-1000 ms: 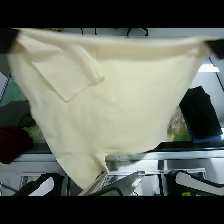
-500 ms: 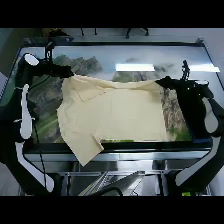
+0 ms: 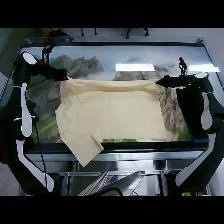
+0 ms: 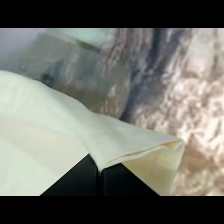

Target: Fold the shirts.

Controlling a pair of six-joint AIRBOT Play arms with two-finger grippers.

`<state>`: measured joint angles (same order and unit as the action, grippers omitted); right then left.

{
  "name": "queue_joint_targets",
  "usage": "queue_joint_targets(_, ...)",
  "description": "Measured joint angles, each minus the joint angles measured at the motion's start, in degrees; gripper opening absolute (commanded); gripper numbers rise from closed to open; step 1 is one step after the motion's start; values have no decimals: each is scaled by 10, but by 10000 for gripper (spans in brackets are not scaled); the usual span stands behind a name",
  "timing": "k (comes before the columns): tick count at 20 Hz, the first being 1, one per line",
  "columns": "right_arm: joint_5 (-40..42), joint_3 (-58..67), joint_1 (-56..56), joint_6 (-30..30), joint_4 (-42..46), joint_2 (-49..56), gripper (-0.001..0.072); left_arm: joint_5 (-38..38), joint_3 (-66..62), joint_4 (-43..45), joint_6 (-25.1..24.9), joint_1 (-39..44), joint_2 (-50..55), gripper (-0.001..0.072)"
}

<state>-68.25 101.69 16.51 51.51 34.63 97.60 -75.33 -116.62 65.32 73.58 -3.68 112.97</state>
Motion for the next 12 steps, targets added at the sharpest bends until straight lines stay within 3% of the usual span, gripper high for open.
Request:
queue_joint_targets(6, -24, -8, -8, 19, 81, 3, 21, -41, 33, 52, 53, 0, -7, 13)
queue_joint_targets(12, -24, -10, -10, 23, 102, 4, 29, -73, 38, 84, 79, 8, 2, 16)
